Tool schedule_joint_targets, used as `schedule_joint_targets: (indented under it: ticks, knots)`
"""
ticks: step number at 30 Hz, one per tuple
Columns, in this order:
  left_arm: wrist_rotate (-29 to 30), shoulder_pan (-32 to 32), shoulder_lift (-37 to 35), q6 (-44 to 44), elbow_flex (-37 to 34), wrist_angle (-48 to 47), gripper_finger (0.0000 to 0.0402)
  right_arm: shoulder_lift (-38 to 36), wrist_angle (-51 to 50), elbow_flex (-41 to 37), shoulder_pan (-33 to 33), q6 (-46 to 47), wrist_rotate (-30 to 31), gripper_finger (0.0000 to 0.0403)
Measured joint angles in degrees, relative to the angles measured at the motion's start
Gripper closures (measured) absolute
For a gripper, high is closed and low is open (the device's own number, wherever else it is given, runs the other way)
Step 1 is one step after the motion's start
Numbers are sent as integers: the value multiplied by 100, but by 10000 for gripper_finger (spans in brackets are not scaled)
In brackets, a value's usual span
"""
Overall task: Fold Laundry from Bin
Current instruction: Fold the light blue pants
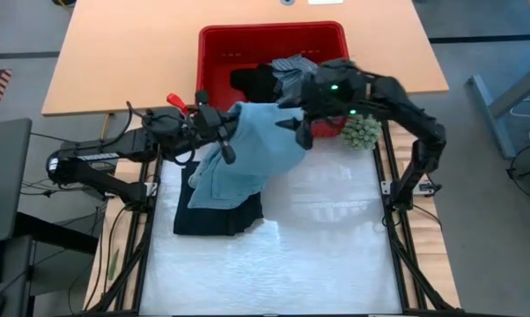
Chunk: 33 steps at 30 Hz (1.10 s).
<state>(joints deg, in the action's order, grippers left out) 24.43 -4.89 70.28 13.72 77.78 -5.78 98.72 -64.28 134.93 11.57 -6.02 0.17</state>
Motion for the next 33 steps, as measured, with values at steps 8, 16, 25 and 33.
schedule_joint_targets:
  ticks: [8, 16, 25, 33]
  knots:
    - [-345, 0, 9, -10, 0, 99, 401, -231, 62, 11, 383, 276, -864, 147]
    - [-540, 0, 9, -95, 0, 168, 401, 141, 33, -13, 743, 280, -2029, 147]
    - [-579, 2, 11, -291, 0, 215, 401, 181, 68, -10, 687, 296, -2412, 146]
    - [-560, 7, 20, -458, 0, 420, 401, 411, 53, -11, 64, -26, -1330, 146]
